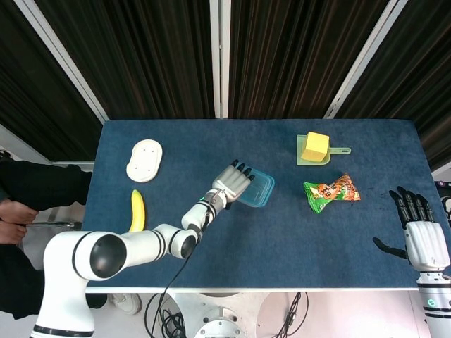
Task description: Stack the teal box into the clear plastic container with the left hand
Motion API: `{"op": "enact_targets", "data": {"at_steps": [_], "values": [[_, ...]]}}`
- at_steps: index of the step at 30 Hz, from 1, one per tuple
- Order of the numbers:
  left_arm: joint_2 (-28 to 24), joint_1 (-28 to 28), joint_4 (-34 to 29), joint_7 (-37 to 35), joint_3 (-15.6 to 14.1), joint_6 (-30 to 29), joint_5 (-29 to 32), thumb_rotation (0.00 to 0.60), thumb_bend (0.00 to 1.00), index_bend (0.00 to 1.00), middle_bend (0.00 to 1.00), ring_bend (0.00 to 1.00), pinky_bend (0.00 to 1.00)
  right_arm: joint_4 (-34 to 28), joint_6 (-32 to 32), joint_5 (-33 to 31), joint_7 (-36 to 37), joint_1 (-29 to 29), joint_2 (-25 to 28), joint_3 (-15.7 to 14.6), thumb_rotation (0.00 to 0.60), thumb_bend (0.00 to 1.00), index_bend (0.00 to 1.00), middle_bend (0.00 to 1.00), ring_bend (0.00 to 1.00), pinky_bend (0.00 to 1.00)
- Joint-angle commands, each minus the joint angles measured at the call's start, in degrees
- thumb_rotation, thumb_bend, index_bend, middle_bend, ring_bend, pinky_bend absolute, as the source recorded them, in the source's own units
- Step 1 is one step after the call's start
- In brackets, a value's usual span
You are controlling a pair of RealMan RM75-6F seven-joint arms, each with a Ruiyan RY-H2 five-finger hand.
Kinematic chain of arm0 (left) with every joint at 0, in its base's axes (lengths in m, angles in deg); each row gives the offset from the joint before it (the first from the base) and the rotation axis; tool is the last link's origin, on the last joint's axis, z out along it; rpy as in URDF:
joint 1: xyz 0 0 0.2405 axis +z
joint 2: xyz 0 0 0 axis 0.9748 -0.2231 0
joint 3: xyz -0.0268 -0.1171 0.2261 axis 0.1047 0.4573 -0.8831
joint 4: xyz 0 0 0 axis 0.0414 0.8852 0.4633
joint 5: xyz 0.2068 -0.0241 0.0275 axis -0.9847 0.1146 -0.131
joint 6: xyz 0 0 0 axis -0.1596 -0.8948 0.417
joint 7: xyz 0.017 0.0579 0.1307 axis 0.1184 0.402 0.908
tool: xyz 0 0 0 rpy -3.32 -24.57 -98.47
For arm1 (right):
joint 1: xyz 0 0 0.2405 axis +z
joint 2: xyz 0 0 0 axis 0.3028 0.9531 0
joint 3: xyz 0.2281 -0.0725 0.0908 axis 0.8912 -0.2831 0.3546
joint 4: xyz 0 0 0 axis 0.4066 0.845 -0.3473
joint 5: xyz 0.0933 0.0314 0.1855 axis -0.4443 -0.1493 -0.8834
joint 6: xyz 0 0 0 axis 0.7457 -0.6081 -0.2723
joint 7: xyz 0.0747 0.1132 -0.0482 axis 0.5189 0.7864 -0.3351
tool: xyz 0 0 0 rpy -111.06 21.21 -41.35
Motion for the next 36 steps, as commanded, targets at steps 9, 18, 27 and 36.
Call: {"op": "enact_targets", "data": {"at_steps": [9, 18, 27, 36], "values": [[0.1, 0.0, 0.0, 3.4, -0.3, 0.1, 2.9, 0.6, 0.09, 0.14, 0.05, 0.0, 0.01, 0.0, 0.2, -0.1, -0.2, 0.1, -0.2, 0.0, 0.6, 0.05, 0.0, 0.0, 0.0, 0.0], [0.4, 0.1, -0.6, 5.1, 0.2, -0.2, 3.8, 0.6, 0.09, 0.14, 0.05, 0.0, 0.01, -0.1, 0.2, -0.2, -0.3, 0.0, -0.3, 0.0, 0.6, 0.05, 0.0, 0.0, 0.0, 0.0], [0.7, 0.7, -0.5, 5.4, 1.3, -0.6, 3.8, 0.6, 0.09, 0.14, 0.05, 0.0, 0.01, 0.0, -0.1, -0.1, -0.1, -0.3, -0.2, 0.0, 0.6, 0.05, 0.0, 0.0, 0.0, 0.0], [-6.6, 6.1, -11.7, 0.5, 4.1, -7.4, -4.9, 0.6, 0.09, 0.14, 0.05, 0.0, 0.02, -0.1, -0.4, 0.6, 0.0, -0.2, 0.0, 0.0, 0.6, 0.05, 0.0, 0.0, 0.0, 0.0]]}}
